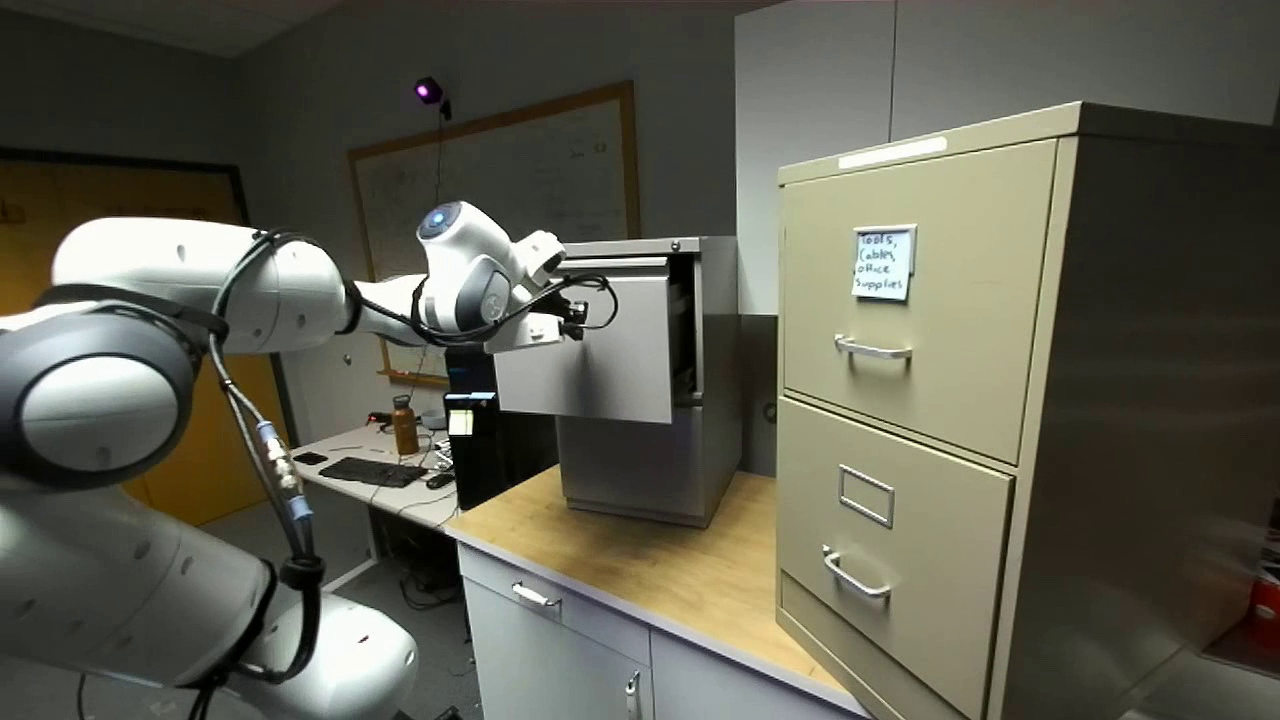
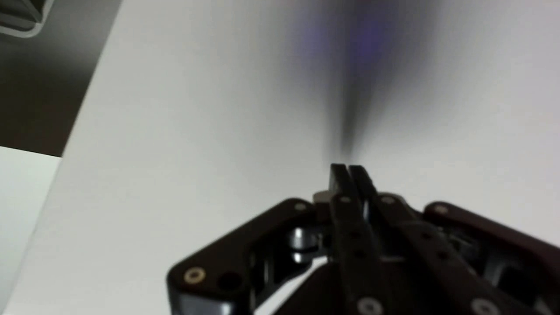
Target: Close the top drawer of the white file cabinet
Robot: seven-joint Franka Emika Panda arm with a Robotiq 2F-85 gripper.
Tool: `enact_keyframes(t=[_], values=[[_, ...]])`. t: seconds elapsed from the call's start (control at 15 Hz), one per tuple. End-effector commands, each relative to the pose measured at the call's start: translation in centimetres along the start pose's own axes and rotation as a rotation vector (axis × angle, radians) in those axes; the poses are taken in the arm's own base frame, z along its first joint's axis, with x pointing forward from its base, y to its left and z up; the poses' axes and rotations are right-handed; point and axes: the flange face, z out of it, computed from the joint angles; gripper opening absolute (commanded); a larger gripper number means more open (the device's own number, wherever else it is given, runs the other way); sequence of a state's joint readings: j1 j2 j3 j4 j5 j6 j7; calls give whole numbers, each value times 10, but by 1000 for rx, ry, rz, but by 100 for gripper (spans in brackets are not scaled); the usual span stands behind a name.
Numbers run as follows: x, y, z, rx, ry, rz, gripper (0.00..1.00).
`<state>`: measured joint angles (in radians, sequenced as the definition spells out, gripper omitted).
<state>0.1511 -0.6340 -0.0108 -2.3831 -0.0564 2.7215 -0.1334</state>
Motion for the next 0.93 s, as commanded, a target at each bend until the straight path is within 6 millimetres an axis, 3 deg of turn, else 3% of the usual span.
enact_keyframes(t=[0.0, 0.4, 0.87], values=[[28, -12, 3, 112, 37, -4, 7], [59, -31, 16, 186, 73, 1, 6], [97, -43, 57, 203, 62, 39, 6]])
